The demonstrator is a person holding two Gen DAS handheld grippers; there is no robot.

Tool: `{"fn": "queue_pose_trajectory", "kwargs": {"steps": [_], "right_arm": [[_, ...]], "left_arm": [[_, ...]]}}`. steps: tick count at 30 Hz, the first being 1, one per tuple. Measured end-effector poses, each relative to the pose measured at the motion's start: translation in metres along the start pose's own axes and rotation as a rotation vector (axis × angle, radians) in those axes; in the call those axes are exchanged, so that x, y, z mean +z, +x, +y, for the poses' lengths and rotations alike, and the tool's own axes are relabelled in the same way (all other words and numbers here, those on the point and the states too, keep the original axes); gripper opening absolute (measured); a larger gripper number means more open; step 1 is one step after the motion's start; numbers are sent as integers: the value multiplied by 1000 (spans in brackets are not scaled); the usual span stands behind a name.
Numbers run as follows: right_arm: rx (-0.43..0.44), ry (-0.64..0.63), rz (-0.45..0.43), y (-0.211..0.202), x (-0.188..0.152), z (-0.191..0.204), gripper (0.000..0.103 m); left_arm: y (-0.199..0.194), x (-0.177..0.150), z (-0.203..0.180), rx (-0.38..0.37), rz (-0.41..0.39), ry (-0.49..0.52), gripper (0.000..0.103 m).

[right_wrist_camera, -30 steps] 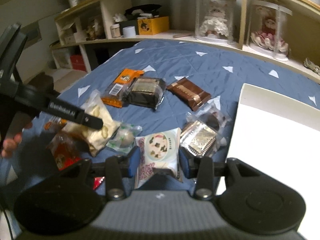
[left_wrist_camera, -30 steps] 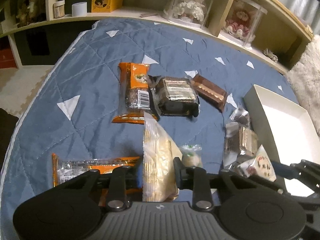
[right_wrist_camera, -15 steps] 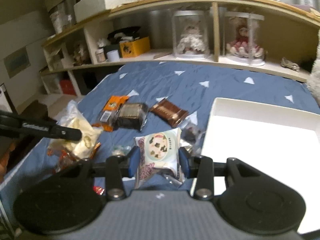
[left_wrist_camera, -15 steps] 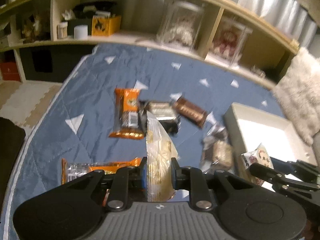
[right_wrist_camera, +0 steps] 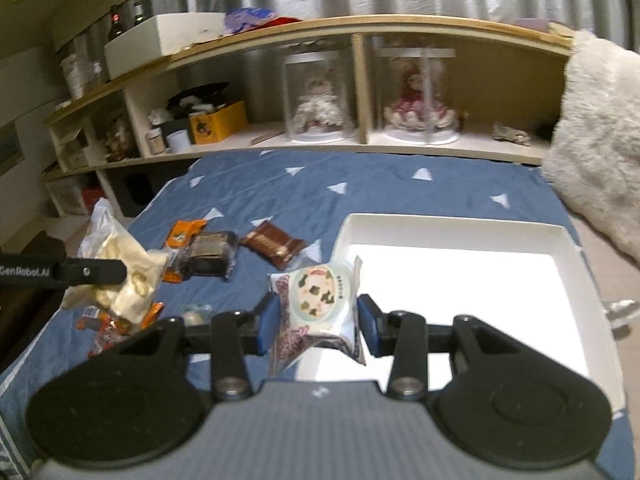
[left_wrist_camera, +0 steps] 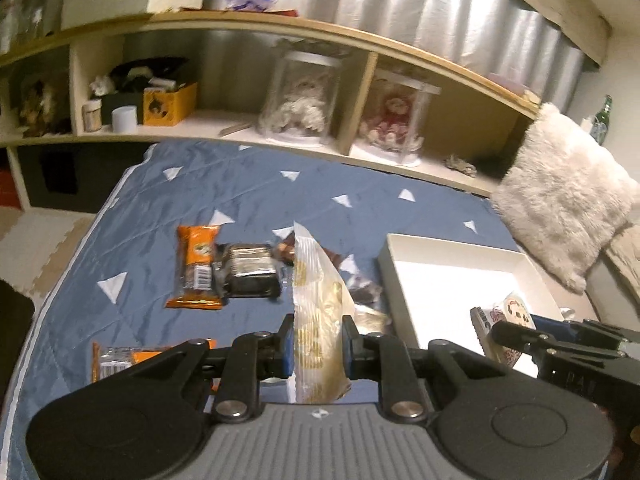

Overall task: Organize snacks
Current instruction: 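Drop the cookie packet into the tray with right tool while left tool carries pastry bag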

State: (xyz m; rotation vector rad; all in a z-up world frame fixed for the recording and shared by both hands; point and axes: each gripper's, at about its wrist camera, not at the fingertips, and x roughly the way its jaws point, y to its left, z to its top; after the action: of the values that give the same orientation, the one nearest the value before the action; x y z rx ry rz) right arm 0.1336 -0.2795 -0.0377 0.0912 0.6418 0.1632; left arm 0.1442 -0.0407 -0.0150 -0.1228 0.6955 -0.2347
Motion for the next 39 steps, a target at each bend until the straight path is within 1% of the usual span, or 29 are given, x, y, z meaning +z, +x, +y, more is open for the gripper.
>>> {"fn": "queue_pose_trajectory", "kwargs": {"steps": [7,14,19,25,29,32,34,35,39], "right_arm": [[-60,53,-18,-19,-5,-29,48],[-119,123,-22,-28,-12,-62,48],[-153,158,-14,-33,-21,-79,48],[-159,186,39,-20,-29,-91,48],[-166,189,84,-11,-32,-93,48],[-174,202,110,-4,-31,-97,48],[-177,214,118,-2,-32,-100,48],[-180,221,123,-1,-32,-102,48],[-191,243,140,5,-33,-108,48]], "left_arm": [[2,-4,-37,-27,-5,49,24],[15,-10,-72,-99,7,64,24],[31,-11,-96,-170,21,40,24],[59,-17,-117,-237,82,4,24],[74,-23,-123,-264,122,-4,24],[84,-24,-122,-325,125,-31,24],[92,-25,-123,-355,141,-52,24],[97,-25,-124,-364,149,-57,24],[111,-30,-128,-361,168,-48,23]]}}
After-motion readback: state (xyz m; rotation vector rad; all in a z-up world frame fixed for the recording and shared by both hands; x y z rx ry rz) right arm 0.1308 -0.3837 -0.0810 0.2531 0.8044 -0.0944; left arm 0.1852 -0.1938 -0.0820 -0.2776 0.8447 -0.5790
